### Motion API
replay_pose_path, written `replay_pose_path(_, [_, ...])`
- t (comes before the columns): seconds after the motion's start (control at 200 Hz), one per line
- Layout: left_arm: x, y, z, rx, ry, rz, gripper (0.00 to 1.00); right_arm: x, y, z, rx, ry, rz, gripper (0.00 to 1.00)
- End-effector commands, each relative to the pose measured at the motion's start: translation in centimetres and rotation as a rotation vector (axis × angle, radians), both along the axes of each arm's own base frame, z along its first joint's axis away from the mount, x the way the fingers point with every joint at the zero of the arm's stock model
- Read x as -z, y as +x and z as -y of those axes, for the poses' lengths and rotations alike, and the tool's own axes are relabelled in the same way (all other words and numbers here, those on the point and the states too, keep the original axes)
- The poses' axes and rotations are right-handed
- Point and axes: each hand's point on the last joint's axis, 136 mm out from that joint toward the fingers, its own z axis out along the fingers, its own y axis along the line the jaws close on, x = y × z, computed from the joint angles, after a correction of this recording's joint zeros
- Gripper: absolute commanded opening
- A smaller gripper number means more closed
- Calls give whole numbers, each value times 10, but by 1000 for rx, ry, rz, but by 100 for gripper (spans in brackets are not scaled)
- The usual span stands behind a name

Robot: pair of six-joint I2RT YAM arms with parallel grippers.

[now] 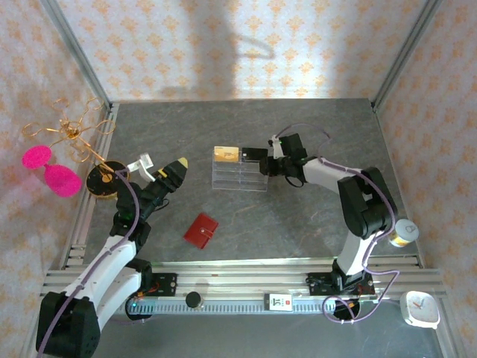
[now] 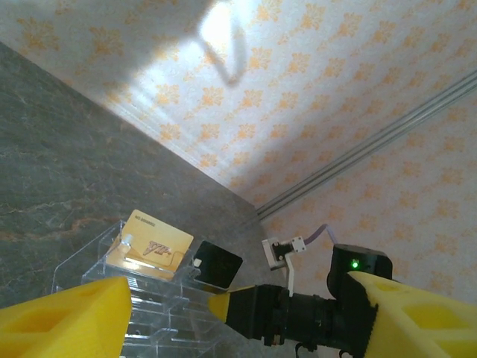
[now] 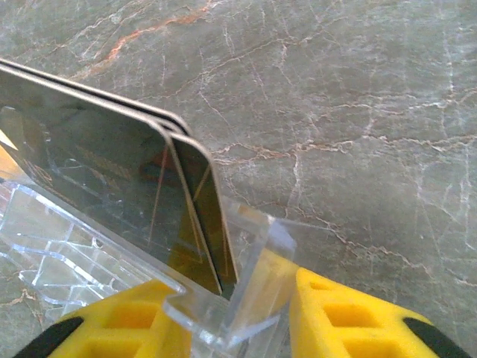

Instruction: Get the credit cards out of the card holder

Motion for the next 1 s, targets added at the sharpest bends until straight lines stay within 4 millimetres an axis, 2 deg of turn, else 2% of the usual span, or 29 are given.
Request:
replay_pose_path(0.0, [9, -7, 5, 26, 14, -21, 78, 18, -12, 0, -27, -40, -68, 44])
replay_pose_path(0.035, [10, -8, 5, 25, 15, -26, 79, 15, -11, 1, -15, -41, -57, 52])
replay_pose_path(0.1, [11, -11, 4, 23, 16, -30, 81, 6, -9, 3, 10, -32, -25, 61])
replay_pose_path(0.17, [13, -13, 3, 17, 20, -42, 83, -12, -6, 6, 43, -15, 20, 68])
replay_pose_path(0.245, [22, -16, 3, 11, 38, -82, 83, -34, -6, 12, 90, 7, 69, 70])
replay_pose_path(0.35, [52, -26, 9, 18, 76, -179, 79, -61, -16, 26, 179, 60, 131, 72])
replay_pose_path(0.395, [68, -32, 14, 24, 87, -217, 76, -68, -25, 29, 205, 99, 143, 71])
replay_pose_path(0.521, [111, -50, 24, 45, 127, -332, 68, -71, -60, 26, 201, 180, 140, 68])
replay_pose_path(0.631, [135, -60, 22, 45, 160, -415, 66, -59, -95, 1, 120, 237, 70, 60])
replay_pose_path(0.796, [159, -74, 21, 67, 200, -494, 63, -23, -160, -61, -80, 262, -64, 47])
replay_pose_path(0.916, [180, -86, 26, 123, 211, -562, 62, -2, -193, -102, -193, 276, -127, 41])
replay_pose_path(0.996, [184, -91, 31, 161, 217, -580, 62, 6, -210, -127, -266, 273, -153, 40])
